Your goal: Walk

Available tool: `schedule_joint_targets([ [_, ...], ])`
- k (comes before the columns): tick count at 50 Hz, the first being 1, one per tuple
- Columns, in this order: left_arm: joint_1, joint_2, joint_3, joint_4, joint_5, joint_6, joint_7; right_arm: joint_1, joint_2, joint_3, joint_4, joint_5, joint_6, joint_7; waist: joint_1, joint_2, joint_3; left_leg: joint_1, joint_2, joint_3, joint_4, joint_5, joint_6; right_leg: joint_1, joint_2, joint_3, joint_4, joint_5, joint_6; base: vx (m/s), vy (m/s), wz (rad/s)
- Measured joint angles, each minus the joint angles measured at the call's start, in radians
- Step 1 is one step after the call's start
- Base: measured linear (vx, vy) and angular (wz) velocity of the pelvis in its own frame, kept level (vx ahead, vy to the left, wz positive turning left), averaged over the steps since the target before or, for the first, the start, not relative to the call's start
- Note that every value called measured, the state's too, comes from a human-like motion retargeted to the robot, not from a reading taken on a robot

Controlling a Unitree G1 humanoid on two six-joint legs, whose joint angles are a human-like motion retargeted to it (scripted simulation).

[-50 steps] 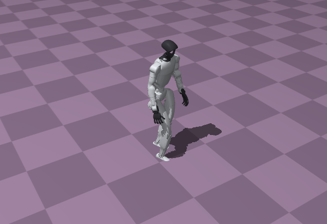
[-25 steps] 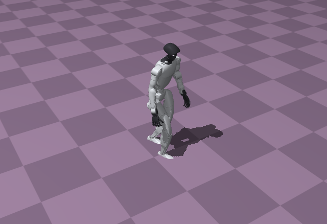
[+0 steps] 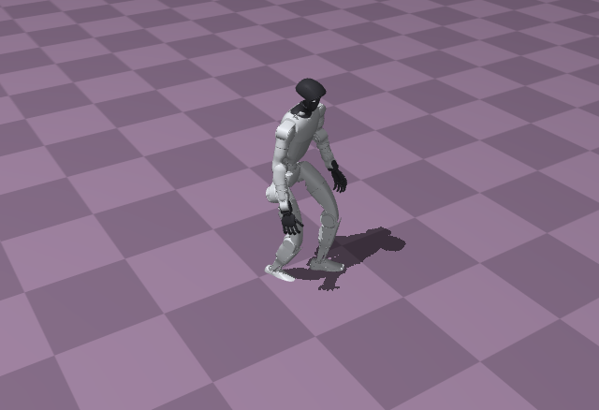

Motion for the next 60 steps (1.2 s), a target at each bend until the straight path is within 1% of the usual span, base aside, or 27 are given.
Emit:
schedule_joint_targets([
  [3, 0.000, -0.002, 0.008, 0.017, 0.014, 0.008, -0.005, -0.005, 0.000, 0.011, -0.001, -0.027, -0.004, 0.010, -0.015, -0.021, -0.022, 0.011, -0.054, 0.005, -0.254, 0.091, -0.023, 0.031, -0.031, -0.006, 0.012, -0.036, 0.002, 0.42, -0.01, 0.44],
  [5, 0.009, -0.005, 0.008, 0.024, 0.020, 0.013, -0.006, 0.000, 0.004, 0.019, -0.001, -0.040, -0.006, 0.010, -0.019, -0.028, -0.039, -0.016, -0.065, 0.005, -0.302, 0.110, -0.028, 0.040, -0.041, -0.009, 0.045, -0.068, 0.002, 0.46, 0.02, 0.24],
  [7, 0.007, -0.006, 0.009, 0.035, 0.020, 0.017, -0.012, -0.003, 0.002, 0.023, 0.004, -0.047, -0.007, 0.014, -0.019, -0.041, -0.043, 0.022, -0.083, 0.011, -0.390, 0.165, -0.025, 0.076, -0.051, -0.002, 0.051, -0.086, 0.004, 0.51, 0.04, 0.13],
  [9, 0.018, -0.009, 0.004, 0.040, 0.014, 0.020, -0.015, 0.006, 0.005, 0.026, 0.007, -0.046, -0.007, 0.012, -0.017, -0.055, -0.062, -0.003, -0.088, 0.019, -0.334, 0.180, -0.013, 0.082, -0.076, -0.012, 0.086, -0.087, 0.009, 0.55, 0.07, 0.00],
  [13, 0.036, -0.014, -0.012, 0.050, -0.014, 0.021, -0.026, 0.033, 0.013, 0.027, 0.019, -0.035, -0.003, 0.010, -0.003, -0.078, -0.088, -0.016, -0.103, 0.026, -0.201, 0.184, 0.025, 0.097, -0.140, -0.037, 0.169, 0.024, 0.034, 0.60, 0.10, -0.03],
  [15, 0.042, -0.015, -0.026, 0.056, -0.033, 0.017, -0.036, 0.048, 0.014, 0.025, 0.026, -0.028, 0.002, 0.022, -0.005, -0.100, -0.081, 0.028, -0.149, 0.026, -0.183, 0.162, 0.053, 0.098, -0.173, -0.002, 0.260, 0.124, 0.066, 0.61, 0.14, 0.34],
  [17, 0.050, -0.017, -0.033, 0.054, -0.043, 0.014, -0.042, 0.061, 0.017, 0.025, 0.029, -0.025, 0.006, 0.037, -0.024, -0.122, -0.083, 0.060, -0.205, 0.022, -0.177, 0.137, 0.082, 0.054, -0.210, 0.030, 0.391, 0.231, 0.097, 0.60, 0.14, 0.54],
  [18, 0.051, -0.015, -0.034, 0.050, -0.047, 0.013, -0.045, 0.061, 0.017, 0.024, 0.029, -0.023, 0.009, 0.046, -0.033, -0.133, -0.080, 0.089, -0.234, 0.021, -0.196, 0.131, 0.096, 0.024, -0.238, 0.043, 0.463, 0.302, 0.108, 0.59, 0.14, 0.47],
  [20, 0.053, -0.009, -0.035, 0.042, -0.047, 0.011, -0.043, 0.059, 0.019, 0.022, 0.028, -0.020, 0.011, 0.056, -0.053, -0.143, -0.076, 0.141, -0.277, 0.012, -0.223, 0.110, 0.119, -0.046, -0.276, 0.062, 0.585, 0.399, 0.113, 0.59, 0.14, 0.41],
  [23, 0.055, 0.001, -0.034, 0.030, -0.042, 0.013, -0.030, 0.056, 0.023, 0.022, 0.019, -0.019, 0.007, 0.054, -0.084, -0.132, -0.068, 0.216, -0.307, -0.017, -0.235, 0.059, 0.135, -0.157, -0.294, 0.065, 0.667, 0.363, 0.084, 0.59, 0.12, 0.27],
  [26, 0.050, 0.009, -0.029, 0.016, -0.044, 0.010, -0.013, 0.056, 0.028, 0.022, 0.005, -0.014, 0.002, 0.043, -0.109, -0.107, -0.052, 0.309, -0.311, -0.054, -0.251, 0.002, 0.132, -0.250, -0.273, 0.054, 0.592, 0.298, 0.070, 0.59, 0.10, 0.18],
  [29, 0.045, 0.014, -0.026, -0.005, -0.043, -0.003, 0.003, 0.066, 0.036, 0.019, -0.005, -0.007, -0.002, 0.031, -0.125, -0.077, -0.039, 0.391, -0.299, -0.093, -0.250, -0.062, 0.123, -0.312, -0.224, 0.040, 0.384, 0.298, 0.094, 0.60, 0.08, 0.24],
  [31, 0.041, 0.018, -0.023, -0.021, -0.039, -0.016, 0.011, 0.076, 0.042, 0.013, -0.005, -0.002, -0.004, 0.028, -0.127, -0.057, -0.037, 0.432, -0.283, -0.115, -0.244, -0.101, 0.117, -0.339, -0.174, 0.039, 0.201, 0.350, 0.134, 0.61, 0.06, 0.13],
  [35, 0.024, 0.021, -0.009, -0.049, -0.040, -0.043, 0.020, 0.097, 0.054, -0.004, 0.006, 0.003, -0.004, 0.026, -0.106, -0.012, -0.050, 0.476, -0.236, -0.144, -0.210, -0.180, 0.111, -0.353, -0.065, 0.054, -0.183, 0.518, 0.225, 0.60, 0.04, -0.02],
  [37, 0.020, 0.015, 0.000, -0.060, -0.043, -0.050, 0.023, 0.115, 0.062, -0.016, 0.015, 0.007, -0.002, 0.020, -0.101, -0.005, -0.060, 0.477, -0.232, -0.150, -0.150, -0.224, 0.107, -0.372, -0.043, 0.066, -0.237, 0.555, 0.245, 0.61, 0.01, 0.16],
  [38, 0.012, 0.013, 0.005, -0.062, -0.047, -0.050, 0.021, 0.117, 0.063, -0.025, 0.023, 0.012, 0.000, 0.018, -0.092, 0.012, -0.057, 0.490, -0.214, -0.156, -0.131, -0.242, 0.101, -0.344, -0.022, 0.060, -0.298, 0.594, 0.245, 0.63, -0.01, 0.16],
  [40, 0.019, -0.002, 0.012, -0.065, -0.052, -0.053, 0.023, 0.139, 0.074, -0.037, 0.037, 0.019, 0.006, 0.010, -0.081, 0.025, -0.074, 0.475, -0.193, -0.137, -0.046, -0.270, 0.090, -0.368, -0.004, 0.058, -0.255, 0.621, 0.231, 0.62, -0.03, 0.20],
  [42, 0.029, -0.016, 0.015, -0.061, -0.062, -0.050, 0.018, 0.154, 0.079, -0.053, 0.059, 0.035, 0.014, 0.002, -0.066, 0.044, -0.091, 0.454, -0.174, -0.149, 0.069, -0.260, 0.065, -0.389, 0.017, 0.051, -0.168, 0.606, 0.195, 0.63, -0.05, 0.22],
  [43, 0.031, -0.023, 0.013, -0.054, -0.072, -0.044, 0.009, 0.156, 0.076, -0.062, 0.073, 0.048, 0.019, 0.000, -0.061, 0.059, -0.089, 0.445, -0.159, -0.161, 0.138, -0.235, 0.044, -0.384, 0.028, 0.040, -0.127, 0.583, 0.171, 0.63, -0.06, 0.25],
  [45, 0.037, -0.037, 0.005, -0.037, -0.090, -0.034, -0.006, 0.155, 0.070, -0.076, 0.095, 0.078, 0.026, -0.005, -0.049, 0.092, -0.074, 0.412, -0.123, -0.182, 0.305, -0.102, -0.024, -0.364, 0.055, 0.018, -0.052, 0.517, 0.117, 0.61, -0.07, 0.22],
  [47, 0.047, -0.045, -0.007, -0.027, -0.096, -0.022, -0.018, 0.153, 0.062, -0.083, 0.099, 0.102, 0.030, -0.009, -0.037, 0.108, -0.071, 0.343, -0.080, -0.180, 0.474, 0.027, -0.056, -0.344, 0.071, 0.001, -0.001, 0.442, 0.068, 0.60, -0.06, 0.28],
  [48, 0.049, -0.047, -0.011, -0.025, -0.097, -0.015, -0.024, 0.149, 0.056, -0.085, 0.096, 0.110, 0.032, -0.010, -0.034, 0.111, -0.071, 0.302, -0.056, -0.176, 0.548, 0.083, -0.059, -0.330, 0.074, -0.007, 0.014, 0.406, 0.049, 0.60, -0.07, 0.41],
  [50, 0.052, -0.047, -0.018, -0.024, -0.096, -0.003, -0.031, 0.141, 0.042, -0.090, 0.085, 0.122, 0.034, -0.016, -0.027, 0.107, -0.076, 0.218, -0.005, -0.157, 0.661, 0.134, -0.036, -0.297, 0.073, -0.019, 0.033, 0.339, 0.022, 0.60, -0.07, 0.49],
  [53, 0.052, -0.037, -0.014, -0.028, -0.092, 0.006, -0.029, 0.120, 0.027, -0.096, 0.056, 0.128, 0.032, -0.032, -0.014, 0.083, -0.080, 0.113, 0.043, -0.132, 0.700, 0.092, 0.010, -0.218, 0.065, -0.030, 0.024, 0.258, 0.006, 0.62, -0.08, 0.43],
  [55, 0.056, -0.028, -0.007, -0.030, -0.092, 0.007, -0.025, 0.105, 0.021, -0.098, 0.032, 0.128, 0.026, -0.043, -0.003, 0.061, -0.078, 0.067, 0.053, -0.114, 0.642, 0.038, 0.025, -0.147, 0.061, -0.031, 0.001, 0.213, 0.007, 0.64, -0.06, 0.28],
  [58, 0.062, -0.019, 0.005, -0.030, -0.098, 0.004, -0.018, 0.082, 0.015, -0.096, -0.008, 0.127, 0.013, -0.056, 0.014, 0.031, -0.071, 0.034, 0.047, -0.088, 0.434, -0.012, 0.013, -0.027, 0.050, -0.025, -0.053, 0.158, 0.013, 0.65, -0.04, 0.24],
  [60, 0.062, -0.016, 0.012, -0.024, -0.102, 0.002, -0.015, 0.065, 0.012, -0.096, -0.029, 0.125, 0.004, -0.063, 0.023, 0.012, -0.072, 0.030, 0.031, -0.074, 0.237, -0.003, -0.009, 0.051, 0.034, -0.026, -0.098, 0.126, 0.015, 0.66, -0.03, 0.35],
])
